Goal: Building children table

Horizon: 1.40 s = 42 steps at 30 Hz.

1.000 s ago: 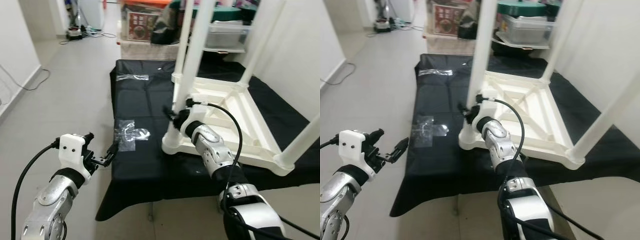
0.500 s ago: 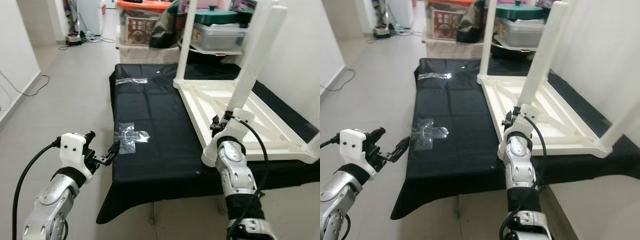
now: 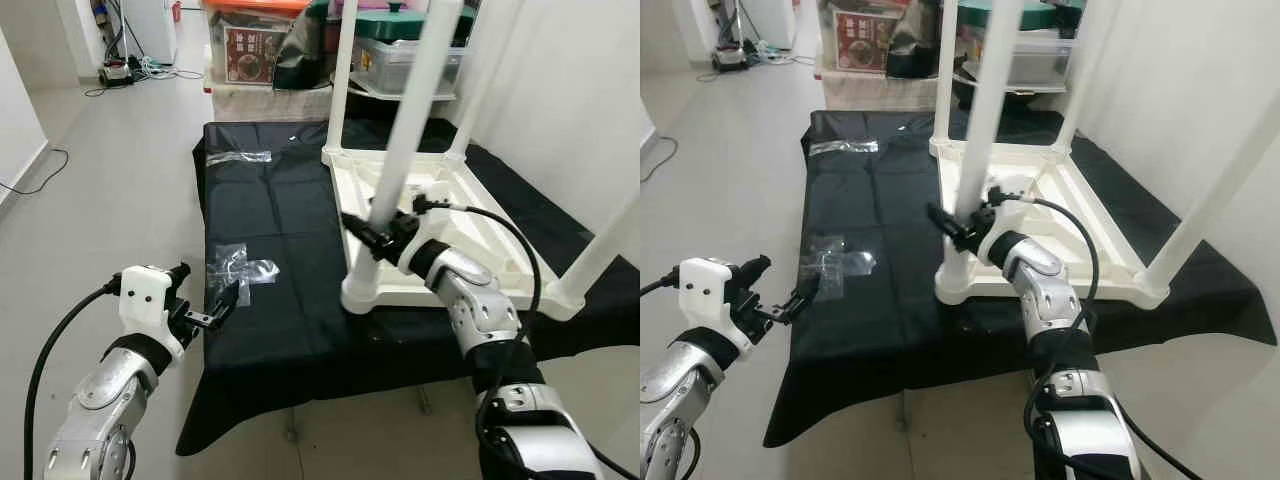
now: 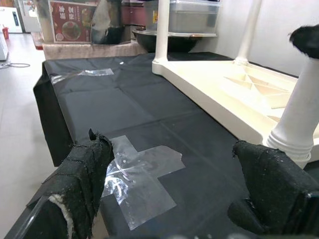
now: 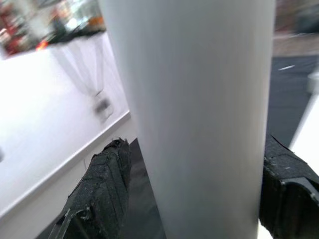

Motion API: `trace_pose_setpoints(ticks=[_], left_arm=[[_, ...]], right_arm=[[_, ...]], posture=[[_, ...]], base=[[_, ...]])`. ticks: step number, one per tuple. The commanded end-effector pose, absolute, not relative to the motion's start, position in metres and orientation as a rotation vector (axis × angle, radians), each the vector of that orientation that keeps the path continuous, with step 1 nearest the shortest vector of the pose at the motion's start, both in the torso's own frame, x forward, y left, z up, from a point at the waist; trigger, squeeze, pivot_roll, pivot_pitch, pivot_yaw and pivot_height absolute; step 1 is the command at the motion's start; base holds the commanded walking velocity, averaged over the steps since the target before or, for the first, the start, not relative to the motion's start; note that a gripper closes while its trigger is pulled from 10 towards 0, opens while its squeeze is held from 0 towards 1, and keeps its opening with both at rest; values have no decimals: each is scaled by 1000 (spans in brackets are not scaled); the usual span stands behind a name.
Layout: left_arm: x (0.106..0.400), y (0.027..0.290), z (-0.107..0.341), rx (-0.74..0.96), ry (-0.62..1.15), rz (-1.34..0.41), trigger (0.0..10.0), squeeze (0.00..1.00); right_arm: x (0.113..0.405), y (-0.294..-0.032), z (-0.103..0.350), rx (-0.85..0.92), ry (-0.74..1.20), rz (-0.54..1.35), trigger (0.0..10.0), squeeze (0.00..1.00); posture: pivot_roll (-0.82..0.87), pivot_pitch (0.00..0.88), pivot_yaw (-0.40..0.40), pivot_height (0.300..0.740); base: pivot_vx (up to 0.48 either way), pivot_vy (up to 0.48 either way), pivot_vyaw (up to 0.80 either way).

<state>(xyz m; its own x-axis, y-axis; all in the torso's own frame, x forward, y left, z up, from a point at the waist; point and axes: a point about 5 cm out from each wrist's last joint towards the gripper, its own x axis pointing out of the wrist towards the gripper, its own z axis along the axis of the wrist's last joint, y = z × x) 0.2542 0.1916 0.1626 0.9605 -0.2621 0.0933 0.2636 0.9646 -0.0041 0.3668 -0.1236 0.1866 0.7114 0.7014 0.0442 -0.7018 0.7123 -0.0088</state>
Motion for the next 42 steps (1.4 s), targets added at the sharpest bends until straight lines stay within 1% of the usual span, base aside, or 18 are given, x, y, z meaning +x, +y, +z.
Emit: trace_pose_setpoints(ticks=[1,3,4,5,10,13,20,21,22,27,31,32,34,35,36,37,38,42], left_arm=[[255,189,161,-40,-92,-274,10000,0],[255,189,161,-39,-91,-272,10000,0],[255,189,161,-38,-90,-270,10000,0],[255,189,161,-37,-89,-269,10000,0],[253,189,161,-34,-87,-266,10000,0],[252,189,161,-35,-86,-266,10000,0],[251,188,161,-39,-87,-269,10000,0],[251,188,161,-41,-87,-269,10000,0],[250,189,161,-41,-86,-268,10000,0],[251,189,160,-43,-85,-266,10000,0],[251,190,159,-42,-83,-264,10000,0],[251,190,159,-42,-83,-264,10000,0],[251,190,159,-42,-82,-264,10000,0],[251,190,158,-41,-81,-263,10000,0],[251,190,158,-41,-81,-263,10000,0],[251,190,158,-41,-81,-263,10000,0],[251,190,158,-41,-82,-262,10000,0],[252,190,158,-42,-83,-262,10000,0]], right_arm=[[363,-104,173,-16,12,884,10000,0],[364,-94,169,-25,17,895,10000,0],[367,-87,167,-30,15,868,3294,0],[372,-83,166,-26,4,807,0,0],[390,-102,168,16,16,393,0,0],[390,-152,152,18,121,-117,0,0],[350,-177,125,-161,140,-330,0,0],[347,-170,123,-155,155,-284,8157,0],[345,-159,119,-155,179,-186,10000,0],[340,-138,99,-79,314,-96,10000,0],[344,-124,92,-238,383,-27,10000,0],[343,-120,100,-195,324,24,10000,1000],[344,-120,109,-144,286,30,10000,1000],[347,-122,124,-78,233,47,10000,831],[349,-122,130,-79,219,54,10000,278],[349,-122,130,-79,219,54,10000,278],[351,-122,138,-79,197,67,10000,0],[359,-117,170,-30,73,199,10000,0]], posture=[[146,0,-121,740],[146,0,-121,740],[155,0,-123,740],[159,0,-122,740],[154,0,-121,740],[145,0,-119,740],[132,0,-114,740],[122,0,-109,740],[121,0,-108,740],[125,0,-109,740],[124,0,-108,740],[122,0,-108,740],[126,0,-110,740],[127,0,-111,740],[127,0,-111,740],[127,0,-111,740],[126,0,-112,740],[128,0,-113,740]], base=[[0,0,0],[0,0,0],[0,0,0],[0,0,0],[0,0,0],[0,0,0],[0,0,0],[0,0,0],[0,0,0],[0,0,0],[0,0,0],[0,0,0],[0,0,0],[0,0,0],[0,0,0],[0,0,0],[0,0,0],[0,0,0]])
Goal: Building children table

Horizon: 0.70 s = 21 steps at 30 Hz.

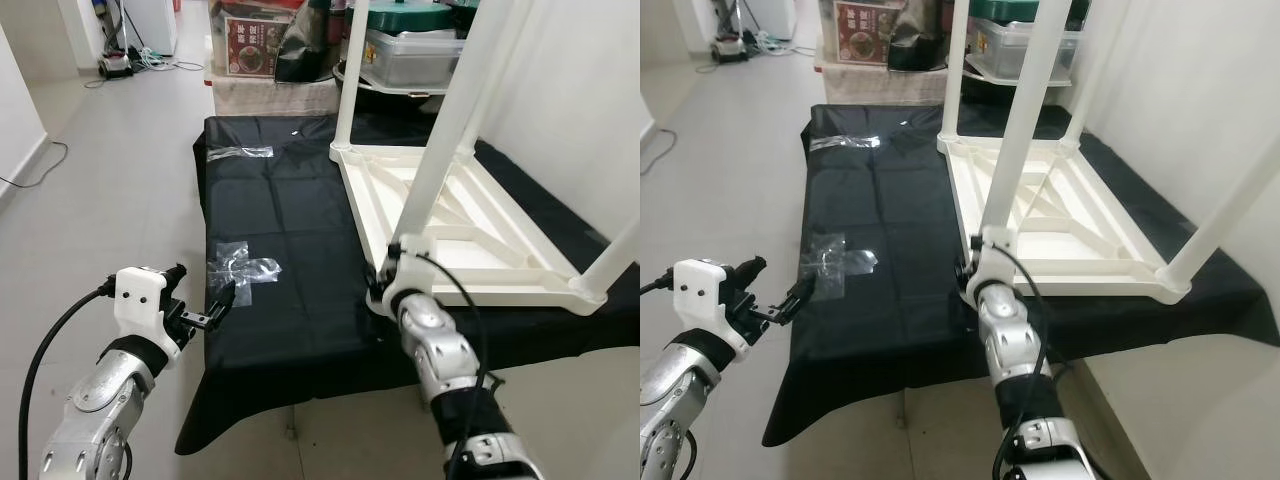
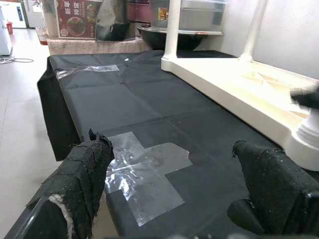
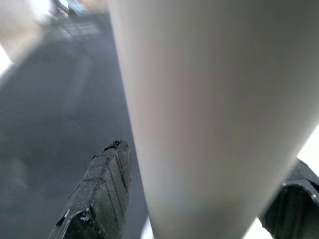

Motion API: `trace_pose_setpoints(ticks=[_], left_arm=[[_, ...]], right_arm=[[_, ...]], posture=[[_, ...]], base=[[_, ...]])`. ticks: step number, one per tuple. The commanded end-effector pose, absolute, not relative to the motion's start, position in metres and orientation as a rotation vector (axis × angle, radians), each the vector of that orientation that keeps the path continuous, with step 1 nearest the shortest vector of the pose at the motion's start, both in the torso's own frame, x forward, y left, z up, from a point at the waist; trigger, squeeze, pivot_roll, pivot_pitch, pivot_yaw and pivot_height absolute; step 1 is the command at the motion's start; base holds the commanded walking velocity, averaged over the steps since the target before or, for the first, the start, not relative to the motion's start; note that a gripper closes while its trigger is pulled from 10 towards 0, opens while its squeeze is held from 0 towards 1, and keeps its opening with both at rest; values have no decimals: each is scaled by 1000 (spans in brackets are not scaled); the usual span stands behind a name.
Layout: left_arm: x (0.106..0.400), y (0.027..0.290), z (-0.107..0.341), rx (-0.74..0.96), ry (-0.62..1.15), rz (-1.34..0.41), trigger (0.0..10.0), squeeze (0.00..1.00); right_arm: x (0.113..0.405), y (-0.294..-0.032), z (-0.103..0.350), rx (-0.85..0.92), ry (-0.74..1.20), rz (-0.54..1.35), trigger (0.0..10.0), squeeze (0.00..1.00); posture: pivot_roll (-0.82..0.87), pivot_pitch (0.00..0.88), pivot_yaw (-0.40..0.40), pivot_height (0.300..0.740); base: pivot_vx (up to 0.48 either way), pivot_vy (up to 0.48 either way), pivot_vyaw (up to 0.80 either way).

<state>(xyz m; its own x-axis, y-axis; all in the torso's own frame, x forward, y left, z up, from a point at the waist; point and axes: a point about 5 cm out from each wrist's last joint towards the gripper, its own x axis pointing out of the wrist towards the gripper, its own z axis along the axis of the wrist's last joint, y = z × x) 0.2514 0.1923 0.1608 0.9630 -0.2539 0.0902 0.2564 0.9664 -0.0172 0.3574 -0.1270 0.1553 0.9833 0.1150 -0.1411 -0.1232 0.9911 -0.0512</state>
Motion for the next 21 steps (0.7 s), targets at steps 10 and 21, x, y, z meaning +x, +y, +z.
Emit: trace_pose_setpoints(ticks=[10,21], left_arm=[[254,188,159,-46,-89,-271,10000,0],[254,188,159,-43,-92,-264,10000,0]], right_arm=[[366,-106,207,-56,-82,813,10000,0],[384,-85,186,-89,-10,759,0,0]], posture=[[136,0,-120,740],[167,0,-140,740]], base=[[0,0,0],[0,0,0]])
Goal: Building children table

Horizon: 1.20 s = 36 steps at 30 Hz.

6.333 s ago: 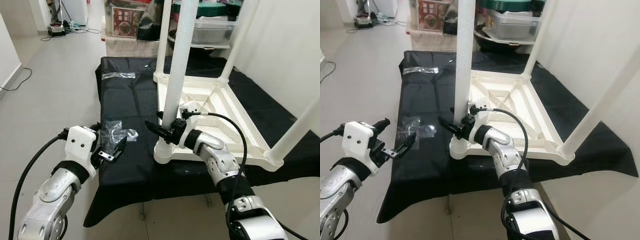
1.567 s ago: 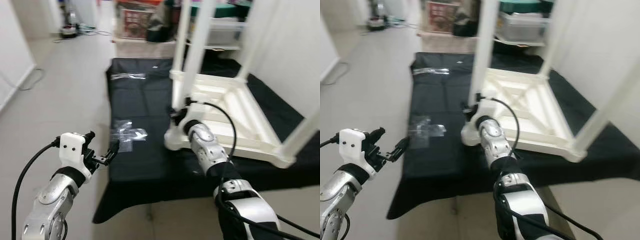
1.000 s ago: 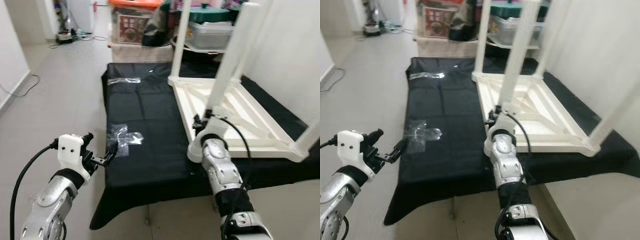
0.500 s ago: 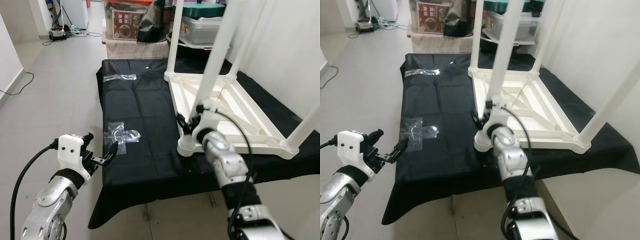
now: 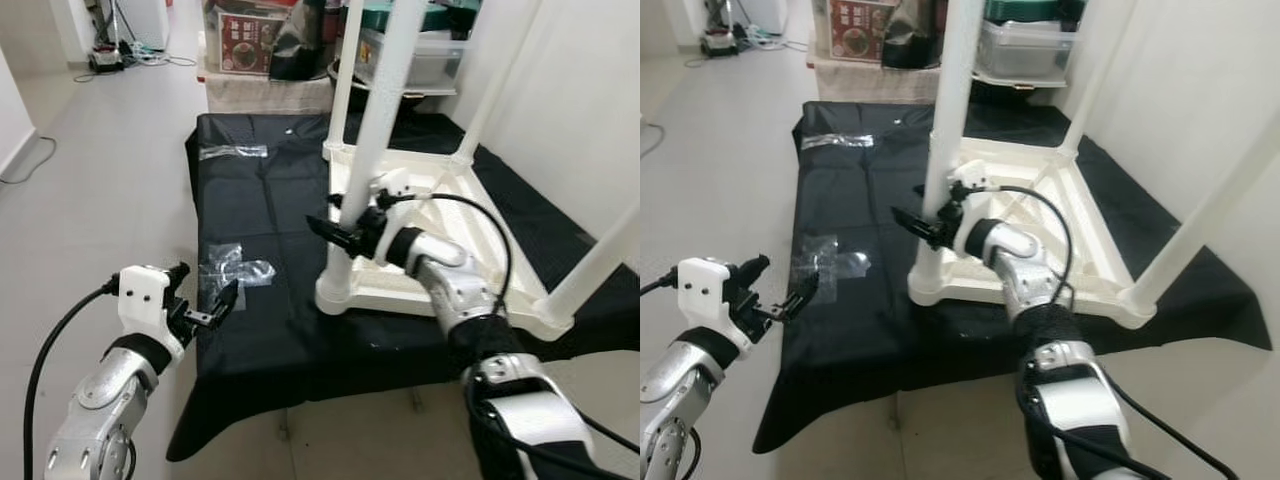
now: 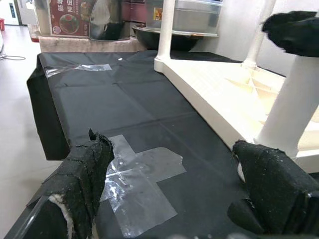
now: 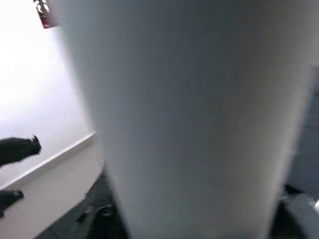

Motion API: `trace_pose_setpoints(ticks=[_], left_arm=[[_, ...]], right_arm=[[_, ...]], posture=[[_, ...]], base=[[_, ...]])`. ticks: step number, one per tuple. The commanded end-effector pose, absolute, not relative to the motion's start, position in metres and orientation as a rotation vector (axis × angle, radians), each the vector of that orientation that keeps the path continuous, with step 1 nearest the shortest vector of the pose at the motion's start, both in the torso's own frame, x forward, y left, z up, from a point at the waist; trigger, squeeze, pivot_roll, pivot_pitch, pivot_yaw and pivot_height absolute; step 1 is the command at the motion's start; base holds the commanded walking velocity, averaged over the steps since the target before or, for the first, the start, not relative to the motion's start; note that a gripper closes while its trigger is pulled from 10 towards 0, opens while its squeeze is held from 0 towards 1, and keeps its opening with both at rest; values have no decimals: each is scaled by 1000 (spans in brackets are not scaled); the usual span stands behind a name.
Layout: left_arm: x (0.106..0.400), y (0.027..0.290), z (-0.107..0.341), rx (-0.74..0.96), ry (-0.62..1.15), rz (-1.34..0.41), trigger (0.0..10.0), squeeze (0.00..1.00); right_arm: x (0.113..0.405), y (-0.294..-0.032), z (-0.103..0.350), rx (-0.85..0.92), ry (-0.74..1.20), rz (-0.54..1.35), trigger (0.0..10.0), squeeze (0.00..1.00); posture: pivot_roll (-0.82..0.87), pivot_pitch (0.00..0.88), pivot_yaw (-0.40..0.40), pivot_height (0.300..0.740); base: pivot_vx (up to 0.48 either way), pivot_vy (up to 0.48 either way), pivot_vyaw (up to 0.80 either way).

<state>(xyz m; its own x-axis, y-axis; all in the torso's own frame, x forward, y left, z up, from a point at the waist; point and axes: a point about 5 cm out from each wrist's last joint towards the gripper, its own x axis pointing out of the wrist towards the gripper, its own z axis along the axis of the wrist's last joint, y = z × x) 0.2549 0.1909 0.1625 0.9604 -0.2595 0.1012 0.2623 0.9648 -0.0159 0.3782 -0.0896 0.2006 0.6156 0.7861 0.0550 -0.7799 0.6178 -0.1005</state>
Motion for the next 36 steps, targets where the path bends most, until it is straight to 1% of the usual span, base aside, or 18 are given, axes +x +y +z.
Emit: trace_pose_setpoints(ticks=[1,2,3,4,5,6,7,12,13,14,15,19,20,23,24,26,29,36], left_arm=[[254,188,159,-43,-92,-264,10000,0],[254,189,159,-43,-93,-263,10000,0],[254,189,159,-43,-93,-263,10000,0],[253,189,159,-43,-93,-263,10000,0],[253,189,159,-43,-93,-263,10000,0],[252,189,160,-43,-95,-264,10000,0],[252,188,161,-44,-96,-265,10000,0],[252,189,161,-46,-97,-267,10000,0],[252,189,161,-47,-97,-267,10000,0],[252,189,161,-47,-97,-267,10000,0],[252,189,161,-47,-96,-268,10000,0],[252,189,161,-49,-97,-268,10000,0],[253,188,161,-51,-99,-268,10000,0],[253,188,161,-51,-100,-267,10000,0],[253,188,161,-53,-101,-267,10000,0],[253,188,161,-54,-102,-267,10000,0],[254,186,161,-59,-105,-276,10000,0],[256,186,161,-59,-103,-282,10000,0]], right_arm=[[384,-85,186,-89,-10,759,0,0],[390,-92,182,-108,25,605,0,0],[390,-92,182,-108,25,605,0,0],[397,-112,174,-80,95,336,0,0],[397,-112,174,-80,95,336,0,0],[392,-148,153,-33,204,-26,0,0],[377,-172,136,-29,254,-226,0,0],[358,-169,135,-42,242,-244,0,0],[356,-163,137,-40,237,-202,5176,0],[356,-163,137,-40,237,-202,5176,0],[355,-154,139,-54,235,-118,10000,0],[353,-133,152,-19,104,84,10000,0],[358,-126,163,18,47,147,10000,1000],[363,-125,172,32,40,172,10000,1000],[367,-120,185,40,13,273,10000,0],[372,-119,197,54,-18,361,10000,0],[369,-116,210,43,-74,783,10000,0],[358,-101,178,-96,1,1061,9529,0]], posture=[[167,0,-140,740],[167,0,-140,740],[167,0,-140,740],[153,0,-133,740],[153,0,-133,740],[146,0,-129,740],[145,0,-126,740],[129,0,-118,740],[121,0,-112,740],[121,0,-112,740],[115,0,-109,740],[112,0,-112,740],[118,0,-115,740],[119,0,-117,740],[117,0,-117,740],[115,0,-115,740],[124,0,-113,740],[139,0,-120,740]], base=[[0,0,0],[0,0,0],[0,0,0],[0,0,0],[0,0,0],[0,0,0],[0,0,0],[0,0,0],[0,0,0],[0,0,0],[0,0,0],[0,0,0],[0,0,0],[0,0,0],[0,0,0],[0,0,0],[0,0,0],[0,0,0]])
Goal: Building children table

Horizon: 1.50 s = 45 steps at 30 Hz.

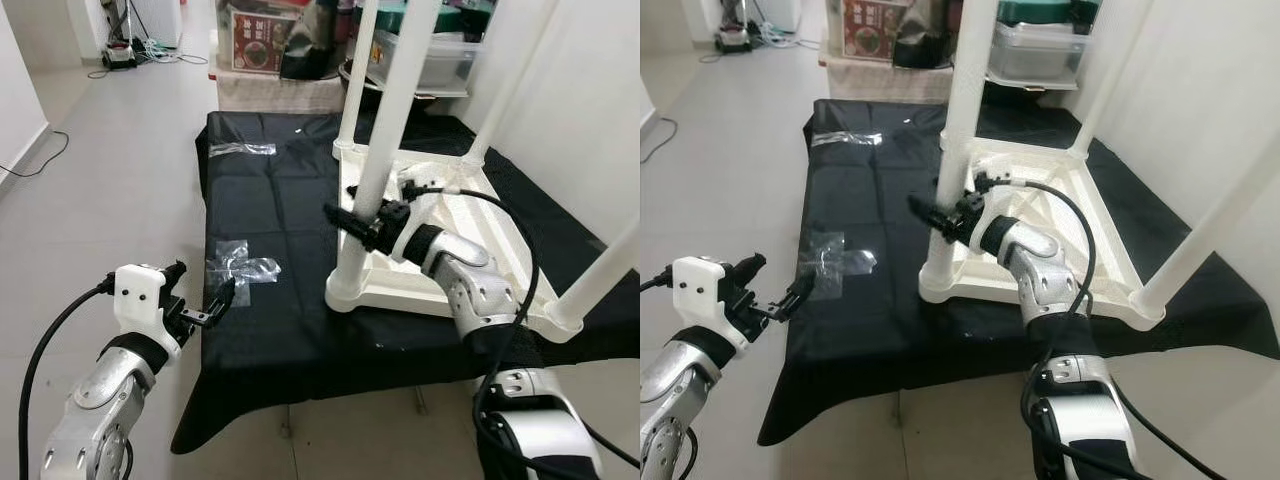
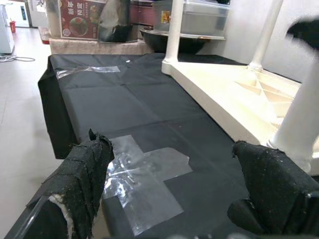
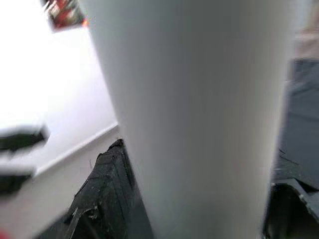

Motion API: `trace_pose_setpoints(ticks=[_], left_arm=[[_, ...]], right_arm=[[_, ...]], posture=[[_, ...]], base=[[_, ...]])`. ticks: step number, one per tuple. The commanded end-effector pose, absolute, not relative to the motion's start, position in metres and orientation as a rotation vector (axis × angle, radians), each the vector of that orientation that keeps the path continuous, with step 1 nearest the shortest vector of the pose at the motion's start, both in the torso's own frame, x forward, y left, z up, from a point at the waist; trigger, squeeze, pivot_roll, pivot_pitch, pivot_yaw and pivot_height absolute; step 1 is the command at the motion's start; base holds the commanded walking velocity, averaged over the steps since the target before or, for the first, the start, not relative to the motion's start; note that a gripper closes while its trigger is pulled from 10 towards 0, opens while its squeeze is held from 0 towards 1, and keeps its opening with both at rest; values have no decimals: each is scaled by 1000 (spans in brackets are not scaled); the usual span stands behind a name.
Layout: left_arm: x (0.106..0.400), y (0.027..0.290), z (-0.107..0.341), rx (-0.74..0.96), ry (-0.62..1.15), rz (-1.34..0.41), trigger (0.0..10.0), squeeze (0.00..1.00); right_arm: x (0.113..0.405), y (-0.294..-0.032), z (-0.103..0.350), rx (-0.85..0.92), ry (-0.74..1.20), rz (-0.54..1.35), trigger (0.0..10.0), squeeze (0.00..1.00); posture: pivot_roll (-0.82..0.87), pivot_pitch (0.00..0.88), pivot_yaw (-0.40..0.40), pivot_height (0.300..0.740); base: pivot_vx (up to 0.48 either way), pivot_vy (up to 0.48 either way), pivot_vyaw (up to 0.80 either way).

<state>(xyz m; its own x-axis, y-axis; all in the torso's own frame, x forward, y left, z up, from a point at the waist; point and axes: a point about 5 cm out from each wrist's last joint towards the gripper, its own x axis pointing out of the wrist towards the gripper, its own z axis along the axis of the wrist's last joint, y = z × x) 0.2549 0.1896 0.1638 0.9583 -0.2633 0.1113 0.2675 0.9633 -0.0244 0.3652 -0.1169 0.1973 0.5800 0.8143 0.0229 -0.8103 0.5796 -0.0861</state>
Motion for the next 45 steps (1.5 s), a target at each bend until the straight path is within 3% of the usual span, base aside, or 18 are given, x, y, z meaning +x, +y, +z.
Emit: trace_pose_setpoints(ticks=[1,3,4,8,10,13,17,18,23,24,27,28,29,39,41,42,43,45], left_arm=[[255,186,161,-58,-103,-282,10000,0],[255,186,161,-58,-103,-281,10000,0],[255,186,160,-57,-102,-280,10000,0],[254,187,160,-55,-102,-275,10000,0],[252,188,160,-54,-101,-271,10000,0],[250,188,161,-54,-101,-273,10000,0],[250,188,161,-55,-101,-277,10000,0],[250,188,161,-55,-99,-282,10000,0],[251,187,160,-57,-95,-291,10000,0],[251,187,160,-57,-95,-293,10000,0],[251,186,160,-58,-95,-295,10000,0],[251,186,160,-60,-97,-294,10000,0],[252,186,160,-62,-100,-292,10000,0],[254,185,161,-65,-110,-287,10000,0],[254,185,161,-65,-109,-288,10000,0],[254,185,161,-64,-109,-289,10000,0],[254,185,161,-63,-108,-289,10000,0],[253,186,161,-61,-108,-288,10000,0]], right_arm=[[359,-95,173,-83,12,1059,5922,0],[359,-92,171,-69,19,1055,5922,0],[363,-89,171,-48,16,1014,0,0],[374,-90,172,-21,32,868,0,0],[395,-130,163,12,171,225,0,0],[375,-169,140,28,259,-259,0,0],[355,-166,124,43,313,-291,0,0],[350,-150,121,31,320,-190,10000,0],[352,-121,130,34,258,46,10000,0],[358,-119,145,54,170,94,10000,1000],[366,-116,159,100,111,166,10000,1000],[371,-110,178,125,52,281,10000,620],[375,-107,195,126,4,409,10000,0],[367,-102,201,32,10,982,10000,0],[364,-96,194,32,37,1051,8706,0],[363,-89,185,14,65,1077,4275,0],[363,-83,179,2,80,1083,1961,0],[366,-78,174,29,75,1041,0,0]], posture=[[150,0,-126,740],[160,0,-133,740],[160,0,-133,740],[165,0,-135,740],[149,0,-130,740],[143,0,-123,740],[134,0,-111,740],[129,0,-107,740],[118,0,-97,740],[120,0,-98,740],[127,0,-108,740],[127,0,-113,740],[129,0,-118,740],[145,0,-131,740],[149,0,-133,740],[154,0,-135,740],[160,0,-138,740],[163,0,-136,740]], base=[[0,0,0],[0,0,0],[0,0,0],[0,0,0],[0,0,0],[0,0,0],[0,0,0],[0,0,0],[0,0,0],[0,0,0],[0,0,0],[0,0,0],[0,0,0],[0,0,0],[0,0,0],[0,0,0],[0,0,0],[0,0,0]])
